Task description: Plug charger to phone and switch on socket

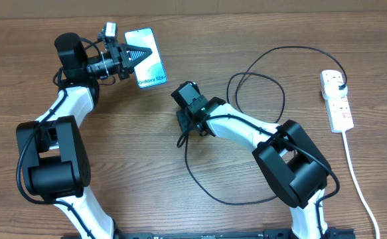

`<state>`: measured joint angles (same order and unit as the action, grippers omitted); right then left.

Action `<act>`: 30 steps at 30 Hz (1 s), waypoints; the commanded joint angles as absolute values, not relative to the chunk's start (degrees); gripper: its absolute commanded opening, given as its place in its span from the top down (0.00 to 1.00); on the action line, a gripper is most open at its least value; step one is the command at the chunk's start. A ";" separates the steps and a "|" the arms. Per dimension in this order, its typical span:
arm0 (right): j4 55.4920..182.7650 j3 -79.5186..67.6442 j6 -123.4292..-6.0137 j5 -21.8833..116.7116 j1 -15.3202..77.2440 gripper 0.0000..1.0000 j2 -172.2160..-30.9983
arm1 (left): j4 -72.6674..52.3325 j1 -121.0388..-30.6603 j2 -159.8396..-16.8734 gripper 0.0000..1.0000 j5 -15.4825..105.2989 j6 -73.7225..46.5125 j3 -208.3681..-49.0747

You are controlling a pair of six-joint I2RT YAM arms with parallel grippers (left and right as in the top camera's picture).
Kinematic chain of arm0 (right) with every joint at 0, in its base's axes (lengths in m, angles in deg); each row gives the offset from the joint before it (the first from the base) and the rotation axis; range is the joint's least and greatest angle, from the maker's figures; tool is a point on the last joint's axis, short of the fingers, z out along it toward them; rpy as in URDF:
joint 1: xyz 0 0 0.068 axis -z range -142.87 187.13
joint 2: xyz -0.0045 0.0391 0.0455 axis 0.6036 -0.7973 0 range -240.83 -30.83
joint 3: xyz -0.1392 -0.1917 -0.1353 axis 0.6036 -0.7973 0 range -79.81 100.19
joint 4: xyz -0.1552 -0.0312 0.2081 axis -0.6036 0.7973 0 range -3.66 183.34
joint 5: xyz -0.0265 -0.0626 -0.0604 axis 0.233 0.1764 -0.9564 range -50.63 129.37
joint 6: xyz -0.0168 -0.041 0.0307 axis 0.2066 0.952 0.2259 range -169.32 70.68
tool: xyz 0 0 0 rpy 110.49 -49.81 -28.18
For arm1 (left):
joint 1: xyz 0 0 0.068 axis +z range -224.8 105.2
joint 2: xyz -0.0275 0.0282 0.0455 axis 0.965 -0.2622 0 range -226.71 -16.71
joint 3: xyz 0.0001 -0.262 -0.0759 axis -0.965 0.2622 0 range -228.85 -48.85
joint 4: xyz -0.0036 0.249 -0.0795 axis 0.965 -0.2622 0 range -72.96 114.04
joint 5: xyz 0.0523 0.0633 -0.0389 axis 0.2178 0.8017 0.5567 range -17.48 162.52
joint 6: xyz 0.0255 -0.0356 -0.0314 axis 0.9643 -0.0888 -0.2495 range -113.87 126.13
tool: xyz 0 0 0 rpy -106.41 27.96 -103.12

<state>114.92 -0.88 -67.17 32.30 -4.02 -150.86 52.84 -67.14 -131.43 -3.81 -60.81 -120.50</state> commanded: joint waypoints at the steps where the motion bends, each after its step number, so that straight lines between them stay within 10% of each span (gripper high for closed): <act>1: 115.12 -0.72 -67.54 31.88 -5.51 0.88 -154.84 | 53.43 -66.83 -131.38 0.96 -5.10 -58.99 -121.09; 10: 120.04 0.96 -69.86 38.99 -3.39 0.96 -153.77 | 52.46 -66.83 -131.40 0.96 -5.49 -58.12 -121.09; 30: 120.39 0.35 -63.80 100.95 19.24 0.96 -141.05 | 50.89 -73.17 -131.40 0.96 -3.05 -55.54 -121.05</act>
